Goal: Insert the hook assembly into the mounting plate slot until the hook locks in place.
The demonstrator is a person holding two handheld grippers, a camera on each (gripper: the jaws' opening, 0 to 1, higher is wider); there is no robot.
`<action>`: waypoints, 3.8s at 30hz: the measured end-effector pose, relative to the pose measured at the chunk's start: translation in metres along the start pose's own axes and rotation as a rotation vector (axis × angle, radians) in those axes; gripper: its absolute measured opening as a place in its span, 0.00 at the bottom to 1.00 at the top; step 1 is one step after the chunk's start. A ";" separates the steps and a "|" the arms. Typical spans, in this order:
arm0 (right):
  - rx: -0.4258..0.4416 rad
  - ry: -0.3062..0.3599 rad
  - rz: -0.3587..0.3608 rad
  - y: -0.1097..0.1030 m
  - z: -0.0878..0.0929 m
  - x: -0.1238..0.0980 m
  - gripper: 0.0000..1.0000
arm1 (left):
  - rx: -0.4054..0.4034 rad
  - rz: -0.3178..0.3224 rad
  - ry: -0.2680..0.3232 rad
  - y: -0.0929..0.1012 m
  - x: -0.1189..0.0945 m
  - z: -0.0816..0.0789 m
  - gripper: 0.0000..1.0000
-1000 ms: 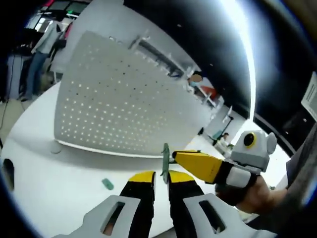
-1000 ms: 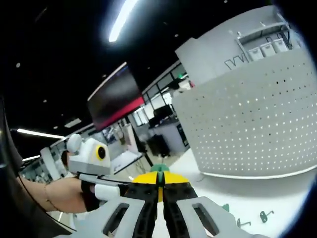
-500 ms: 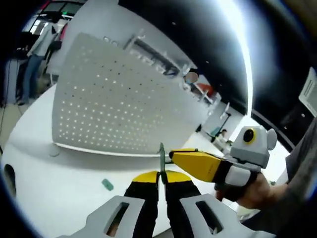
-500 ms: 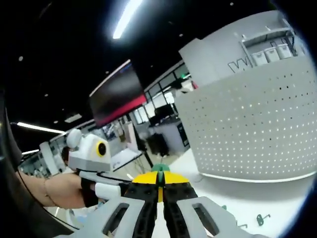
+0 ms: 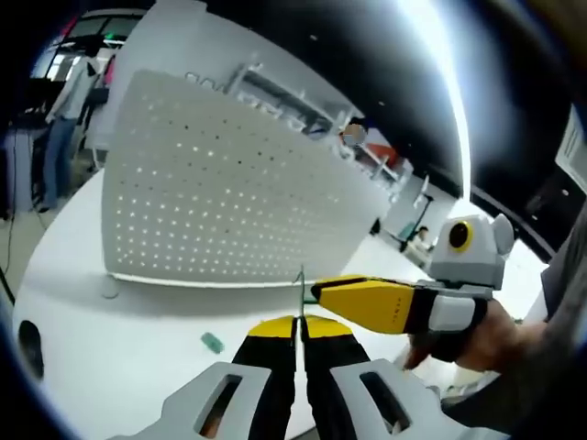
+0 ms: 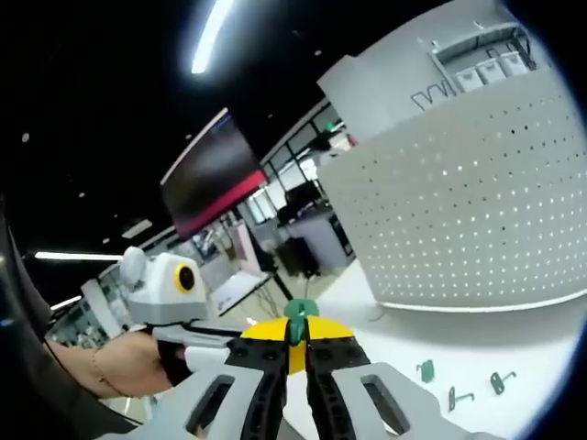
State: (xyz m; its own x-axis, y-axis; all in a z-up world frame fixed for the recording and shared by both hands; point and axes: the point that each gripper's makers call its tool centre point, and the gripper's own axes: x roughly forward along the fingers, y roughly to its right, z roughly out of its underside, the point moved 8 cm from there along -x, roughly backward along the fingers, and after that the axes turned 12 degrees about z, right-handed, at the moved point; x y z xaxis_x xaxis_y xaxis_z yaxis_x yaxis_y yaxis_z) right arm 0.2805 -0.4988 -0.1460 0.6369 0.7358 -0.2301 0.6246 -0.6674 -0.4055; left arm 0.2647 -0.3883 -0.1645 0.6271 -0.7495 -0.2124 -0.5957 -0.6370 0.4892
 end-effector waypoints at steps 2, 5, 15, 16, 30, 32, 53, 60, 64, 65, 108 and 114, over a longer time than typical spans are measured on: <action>0.000 -0.005 0.006 0.000 0.001 -0.001 0.07 | 0.043 -0.023 -0.003 -0.001 -0.001 -0.003 0.01; 0.022 0.003 0.013 0.002 -0.001 -0.005 0.08 | 0.080 -0.040 -0.011 -0.001 -0.001 -0.005 0.01; -0.021 0.012 0.013 -0.002 -0.001 -0.005 0.10 | 0.195 -0.085 -0.014 0.001 -0.004 -0.004 0.01; -0.019 0.010 0.011 -0.003 -0.001 -0.004 0.10 | 0.207 -0.086 -0.017 0.003 -0.004 -0.004 0.01; 0.008 0.015 0.012 -0.003 0.000 0.001 0.02 | 0.305 -0.110 0.010 0.007 -0.003 -0.005 0.01; 0.014 0.015 0.008 -0.004 0.000 0.002 0.02 | 0.304 -0.114 0.018 0.006 -0.004 -0.004 0.01; -0.073 0.056 -0.005 -0.016 -0.007 0.009 0.00 | 0.504 -0.120 0.033 0.002 -0.013 -0.014 0.05; -0.097 0.053 0.002 -0.018 -0.006 0.014 0.00 | 0.474 -0.116 0.033 -0.001 -0.012 -0.013 0.25; -0.124 0.059 0.019 -0.016 -0.008 0.016 0.00 | 0.438 -0.129 0.030 -0.006 -0.013 -0.014 0.40; -0.125 0.055 0.020 -0.015 -0.008 0.018 0.00 | 0.394 -0.156 0.035 -0.009 -0.014 -0.013 0.46; -0.204 0.398 0.559 0.104 -0.103 0.045 0.00 | 0.287 -0.157 -0.026 -0.022 -0.022 0.005 1.00; -0.224 0.442 0.648 0.126 -0.125 0.047 0.00 | 0.282 -0.158 -0.033 -0.024 -0.024 0.005 0.99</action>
State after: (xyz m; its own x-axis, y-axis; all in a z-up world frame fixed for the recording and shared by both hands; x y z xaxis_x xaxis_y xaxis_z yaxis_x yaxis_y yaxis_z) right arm 0.4453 -0.5629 -0.0969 0.9930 0.1138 0.0310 0.1167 -0.9866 -0.1144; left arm 0.2616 -0.3553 -0.1751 0.7089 -0.6400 -0.2963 -0.6108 -0.7672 0.1958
